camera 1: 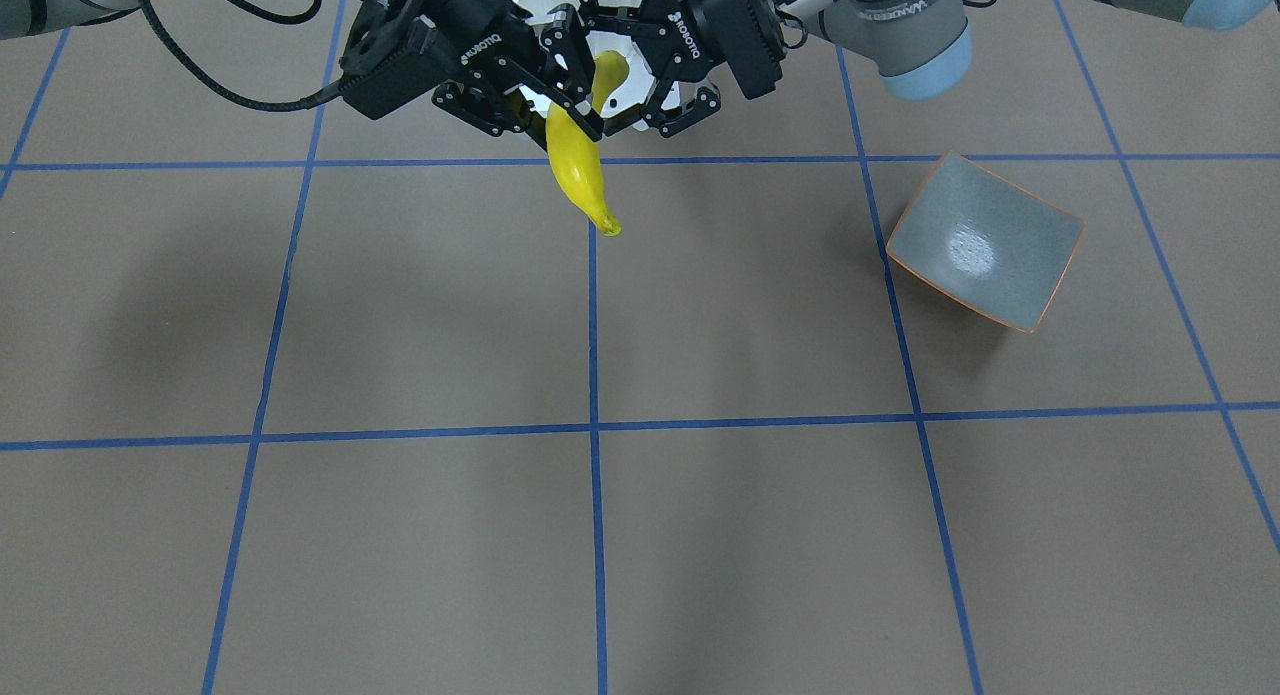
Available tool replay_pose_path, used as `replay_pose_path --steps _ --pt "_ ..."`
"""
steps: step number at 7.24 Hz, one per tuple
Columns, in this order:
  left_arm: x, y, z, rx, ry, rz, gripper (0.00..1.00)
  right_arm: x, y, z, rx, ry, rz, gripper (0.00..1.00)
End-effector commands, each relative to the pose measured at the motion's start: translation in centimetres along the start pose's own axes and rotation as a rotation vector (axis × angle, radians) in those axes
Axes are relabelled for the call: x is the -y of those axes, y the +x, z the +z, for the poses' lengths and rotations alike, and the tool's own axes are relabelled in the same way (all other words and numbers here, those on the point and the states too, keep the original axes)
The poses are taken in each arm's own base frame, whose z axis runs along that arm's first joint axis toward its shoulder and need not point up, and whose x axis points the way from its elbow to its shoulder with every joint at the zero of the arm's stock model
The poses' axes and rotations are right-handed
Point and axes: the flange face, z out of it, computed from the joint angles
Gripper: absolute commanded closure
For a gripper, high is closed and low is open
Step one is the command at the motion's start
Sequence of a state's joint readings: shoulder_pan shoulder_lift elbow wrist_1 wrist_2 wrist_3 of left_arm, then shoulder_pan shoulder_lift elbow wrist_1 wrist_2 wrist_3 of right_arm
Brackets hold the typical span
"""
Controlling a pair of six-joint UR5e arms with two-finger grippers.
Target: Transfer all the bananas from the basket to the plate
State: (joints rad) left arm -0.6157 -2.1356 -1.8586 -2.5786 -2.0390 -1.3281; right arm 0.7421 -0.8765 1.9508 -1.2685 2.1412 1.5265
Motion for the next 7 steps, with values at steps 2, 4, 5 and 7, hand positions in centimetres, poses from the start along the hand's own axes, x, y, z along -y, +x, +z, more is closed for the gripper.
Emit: replay_pose_path --steps 2,4,5,7 --pt "-0.4 0.2 0.0 -0.004 -0.004 0.002 1.0 -0.3 -0.3 -0.2 0.011 -0.002 -0.018 0.68" --pt "-0.5 -0.3 -0.1 0.006 -0.006 -0.003 1.0 -0.3 -0.5 -1.0 0.024 0.037 -0.087 0.0" --pt "-0.5 -0.4 -0.2 0.008 -0.005 -0.003 1.0 0.3 -0.3 -1.8 0.024 0.054 -0.109 0.0" --pt "-1.3 -2.6 -1.2 0.046 -0.01 -0.021 1.0 3.6 2.4 -3.6 -0.023 0.111 -0.103 0.0"
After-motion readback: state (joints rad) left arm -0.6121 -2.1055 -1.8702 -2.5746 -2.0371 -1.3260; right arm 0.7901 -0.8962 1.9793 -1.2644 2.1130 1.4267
